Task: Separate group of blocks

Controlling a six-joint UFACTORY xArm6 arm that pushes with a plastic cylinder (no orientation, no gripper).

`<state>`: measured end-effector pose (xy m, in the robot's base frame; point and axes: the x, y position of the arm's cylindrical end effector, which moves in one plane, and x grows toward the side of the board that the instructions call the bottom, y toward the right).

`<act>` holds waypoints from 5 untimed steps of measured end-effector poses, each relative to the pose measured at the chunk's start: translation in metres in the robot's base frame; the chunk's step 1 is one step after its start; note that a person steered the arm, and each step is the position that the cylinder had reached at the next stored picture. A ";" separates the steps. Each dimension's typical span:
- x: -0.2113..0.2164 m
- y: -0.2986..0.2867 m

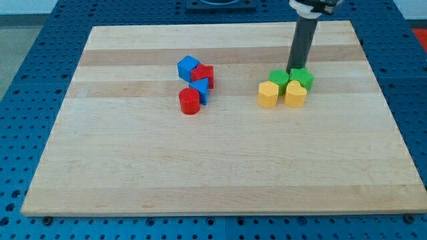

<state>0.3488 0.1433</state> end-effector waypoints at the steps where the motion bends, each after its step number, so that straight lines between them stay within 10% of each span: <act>1: 0.000 0.000; 3: -0.016 0.011; 5: 0.067 0.070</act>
<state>0.4162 0.2132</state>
